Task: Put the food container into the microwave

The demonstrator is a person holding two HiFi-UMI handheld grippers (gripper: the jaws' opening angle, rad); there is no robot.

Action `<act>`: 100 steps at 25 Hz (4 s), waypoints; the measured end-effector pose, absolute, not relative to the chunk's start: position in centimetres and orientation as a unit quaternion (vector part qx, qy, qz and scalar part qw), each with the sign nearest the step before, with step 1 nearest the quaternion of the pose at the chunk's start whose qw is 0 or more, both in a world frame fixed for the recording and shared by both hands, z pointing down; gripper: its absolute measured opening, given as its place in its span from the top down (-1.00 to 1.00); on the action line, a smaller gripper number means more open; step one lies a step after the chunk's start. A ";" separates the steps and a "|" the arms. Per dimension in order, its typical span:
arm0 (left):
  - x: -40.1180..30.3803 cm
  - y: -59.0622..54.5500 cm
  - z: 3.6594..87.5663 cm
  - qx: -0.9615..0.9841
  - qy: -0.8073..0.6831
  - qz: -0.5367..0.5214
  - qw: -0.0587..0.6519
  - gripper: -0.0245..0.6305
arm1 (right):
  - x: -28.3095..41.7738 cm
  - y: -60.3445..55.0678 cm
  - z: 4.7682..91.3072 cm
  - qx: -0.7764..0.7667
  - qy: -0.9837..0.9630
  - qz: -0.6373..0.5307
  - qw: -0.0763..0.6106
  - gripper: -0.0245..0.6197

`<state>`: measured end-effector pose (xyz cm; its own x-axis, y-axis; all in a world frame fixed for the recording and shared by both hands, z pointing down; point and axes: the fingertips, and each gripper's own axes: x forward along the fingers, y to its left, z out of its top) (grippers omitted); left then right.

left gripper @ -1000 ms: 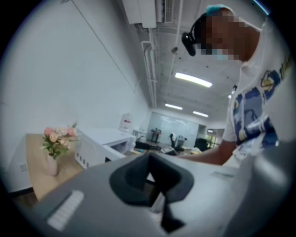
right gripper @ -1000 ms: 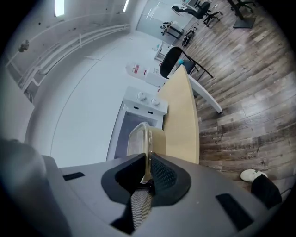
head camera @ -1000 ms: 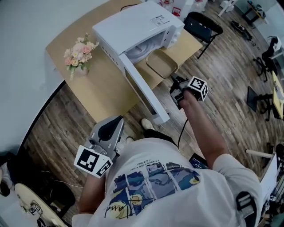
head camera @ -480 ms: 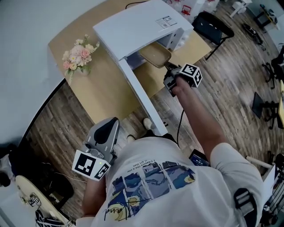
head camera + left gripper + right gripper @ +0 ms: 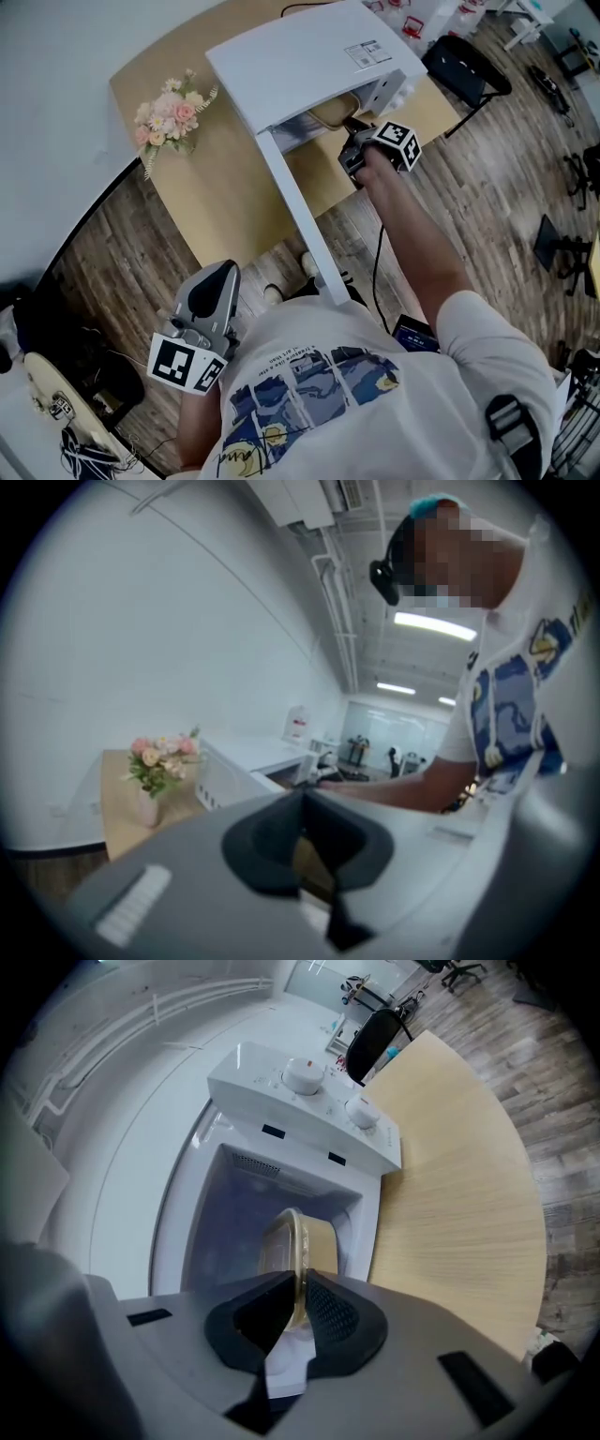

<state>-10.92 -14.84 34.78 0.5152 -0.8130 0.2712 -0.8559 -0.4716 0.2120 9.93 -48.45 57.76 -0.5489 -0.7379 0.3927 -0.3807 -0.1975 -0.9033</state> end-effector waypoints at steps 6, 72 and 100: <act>-11.8 -14.4 35.0 0.837 -0.515 0.073 0.167 0.90 | 8.3 -50.9 58.4 -0.449 0.619 -0.628 0.145 0.80; -12.5 -10.3 34.8 0.904 -0.396 0.045 0.155 0.89 | 11.8 -35.5 55.5 -0.458 0.654 -0.578 0.171 0.50; -15.6 -3.0 35.7 0.928 -0.334 0.013 0.165 0.90 | 10.7 -19.7 39.3 -0.471 0.785 -0.377 0.142 0.72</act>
